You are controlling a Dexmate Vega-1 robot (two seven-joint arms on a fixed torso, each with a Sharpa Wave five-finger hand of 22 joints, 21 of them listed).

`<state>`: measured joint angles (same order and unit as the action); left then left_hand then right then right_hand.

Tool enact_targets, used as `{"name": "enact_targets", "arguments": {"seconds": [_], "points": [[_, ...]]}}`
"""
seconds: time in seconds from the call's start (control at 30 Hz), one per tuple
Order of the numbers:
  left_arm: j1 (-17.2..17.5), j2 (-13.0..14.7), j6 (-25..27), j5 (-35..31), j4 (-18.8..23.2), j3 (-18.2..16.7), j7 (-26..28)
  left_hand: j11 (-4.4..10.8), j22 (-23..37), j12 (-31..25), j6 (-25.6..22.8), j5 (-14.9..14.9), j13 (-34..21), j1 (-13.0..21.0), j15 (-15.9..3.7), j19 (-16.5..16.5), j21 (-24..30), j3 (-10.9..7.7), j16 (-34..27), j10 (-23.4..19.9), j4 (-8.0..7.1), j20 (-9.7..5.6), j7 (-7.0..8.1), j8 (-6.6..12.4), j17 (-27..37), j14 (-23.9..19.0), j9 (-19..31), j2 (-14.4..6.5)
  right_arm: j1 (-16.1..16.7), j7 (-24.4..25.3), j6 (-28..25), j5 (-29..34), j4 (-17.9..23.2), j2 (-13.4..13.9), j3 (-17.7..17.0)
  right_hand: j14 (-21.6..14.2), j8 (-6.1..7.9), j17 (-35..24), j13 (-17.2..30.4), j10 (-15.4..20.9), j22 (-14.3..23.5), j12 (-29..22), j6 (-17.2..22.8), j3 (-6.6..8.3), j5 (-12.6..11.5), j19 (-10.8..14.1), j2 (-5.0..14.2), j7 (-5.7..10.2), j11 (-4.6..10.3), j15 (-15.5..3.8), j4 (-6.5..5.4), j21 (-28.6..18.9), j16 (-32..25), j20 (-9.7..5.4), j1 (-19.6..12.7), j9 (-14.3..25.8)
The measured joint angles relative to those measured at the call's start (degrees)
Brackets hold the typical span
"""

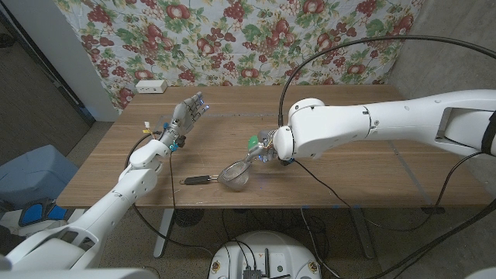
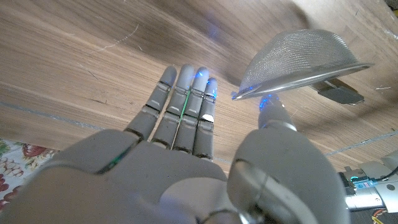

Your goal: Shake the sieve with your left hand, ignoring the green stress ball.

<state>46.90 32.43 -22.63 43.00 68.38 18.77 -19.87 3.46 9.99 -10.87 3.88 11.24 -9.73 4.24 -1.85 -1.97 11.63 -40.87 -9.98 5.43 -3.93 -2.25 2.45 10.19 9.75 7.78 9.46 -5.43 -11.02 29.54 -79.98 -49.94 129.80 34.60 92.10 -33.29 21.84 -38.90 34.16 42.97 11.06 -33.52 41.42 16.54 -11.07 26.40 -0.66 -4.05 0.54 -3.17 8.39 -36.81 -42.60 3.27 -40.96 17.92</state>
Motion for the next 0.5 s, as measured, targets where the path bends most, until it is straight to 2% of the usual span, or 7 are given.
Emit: {"name": "enact_targets", "arguments": {"seconds": [0.2, 0.33, 0.47, 0.5], "points": [[0.2, 0.2, 0.2, 0.0, 0.3, 0.0, 0.2, 0.0, 0.0, 0.0, 0.0, 0.0, 0.0, -0.2, 0.0, 0.0, 0.0, 0.0, 0.0, 0.0, 0.0, 0.0, 0.0, 0.0, 0.0, 0.0, 0.0, -0.2, -1.0, -0.5, 0.0, -1.2, -1.0, -0.7, 0.8, 0.0, 0.23, -0.5, 0.9, -0.3, 0.0, -0.4, -0.6, 0.56, 0.0, 0.0, 0.86, 0.18, 0.3, 0.0, 0.56, -0.1, 0.0, 0.0, -0.9, 0.3], [0.3, 0.2, 0.3, 0.0, 0.5, 0.0, 0.2, 0.0, 0.0, 0.0, 0.0, 0.0, 0.0, -0.2, 0.0, 0.0, 0.0, 0.0, 0.0, 0.0, 0.0, 0.0, 0.0, 0.0, 0.0, 0.0, 0.0, -0.2, -1.8, -0.5, 0.0, -2.5, -1.7, -1.3, 1.4, 0.0, 0.23, -0.8, 1.6, -0.7, 0.0, -1.0, -1.3, 1.03, 0.0, 0.0, 1.04, 0.47, 0.71, 0.0, 1.02, -0.2, 0.0, 0.0, -2.8, 0.6], [0.4, 0.3, 0.3, 0.0, 0.6, 0.0, 0.3, 0.0, 0.0, 0.0, 0.0, 0.0, 0.0, -0.5, 0.0, 0.0, 0.0, 0.0, 0.0, 0.0, 0.0, 0.0, 0.0, 0.0, 0.0, 0.0, 0.0, 0.0, -3.1, 2.1, 0.0, -6.2, -2.9, -2.4, 2.7, 0.0, 0.23, -1.1, 2.3, -1.0, 0.0, -1.3, -1.7, 1.88, 0.0, -0.2, 2.05, 0.59, 1.02, 0.0, 1.49, -0.3, 0.0, -0.24, -3.9, 0.8], [0.4, 0.3, 0.3, 0.0, 0.7, 0.0, 0.3, 0.0, 0.0, 0.0, 0.0, 0.0, 0.0, -0.5, 0.0, 0.0, 0.0, 0.0, 0.0, 0.0, 0.0, 0.0, 0.0, 0.0, 0.0, 0.0, 0.0, 0.0, -4.9, 2.8, 0.0, -7.4, -4.3, -3.7, 4.5, 0.0, 0.23, -1.2, 2.5, -1.2, 0.0, -1.7, -1.9, 2.32, 0.0, -0.4, 2.3, 0.78, 1.22, 0.02, 1.66, -0.3, 0.0, -0.55, -5.0, 0.8]]}}
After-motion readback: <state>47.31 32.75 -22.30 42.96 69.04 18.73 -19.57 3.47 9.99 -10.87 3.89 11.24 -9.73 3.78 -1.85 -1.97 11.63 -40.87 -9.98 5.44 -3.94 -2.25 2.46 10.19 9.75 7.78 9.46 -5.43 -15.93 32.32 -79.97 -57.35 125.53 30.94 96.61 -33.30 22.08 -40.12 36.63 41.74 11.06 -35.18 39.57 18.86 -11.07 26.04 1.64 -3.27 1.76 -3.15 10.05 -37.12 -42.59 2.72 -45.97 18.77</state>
